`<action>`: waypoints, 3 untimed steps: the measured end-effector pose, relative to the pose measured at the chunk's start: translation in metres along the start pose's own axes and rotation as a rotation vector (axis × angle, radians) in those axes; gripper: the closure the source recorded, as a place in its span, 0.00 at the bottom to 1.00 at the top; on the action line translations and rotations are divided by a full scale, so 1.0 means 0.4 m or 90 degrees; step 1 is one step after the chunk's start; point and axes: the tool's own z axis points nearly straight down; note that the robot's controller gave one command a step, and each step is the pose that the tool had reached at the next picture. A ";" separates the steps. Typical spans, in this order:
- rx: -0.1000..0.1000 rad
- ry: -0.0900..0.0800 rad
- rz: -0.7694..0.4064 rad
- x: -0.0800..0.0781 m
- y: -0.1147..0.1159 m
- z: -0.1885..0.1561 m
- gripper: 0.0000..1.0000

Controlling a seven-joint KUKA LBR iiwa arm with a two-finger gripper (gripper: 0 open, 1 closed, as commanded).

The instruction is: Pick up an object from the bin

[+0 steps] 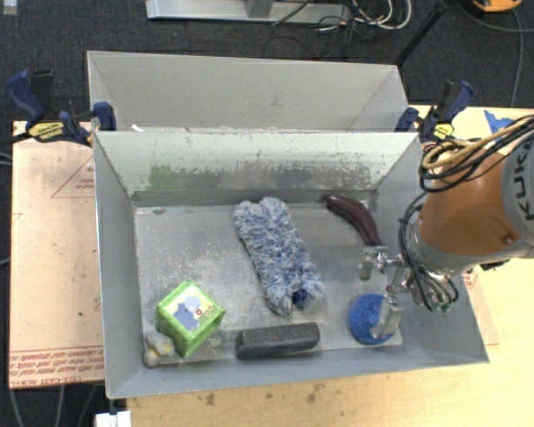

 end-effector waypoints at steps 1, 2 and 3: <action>0.003 0.001 -0.003 -0.032 0.049 0.068 1.00; 0.003 0.000 -0.004 -0.032 0.049 0.067 1.00; 0.000 -0.001 -0.032 -0.060 0.003 -0.143 1.00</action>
Offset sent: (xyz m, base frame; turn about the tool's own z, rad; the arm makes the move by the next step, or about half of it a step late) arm 0.0000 0.0000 0.0000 0.0000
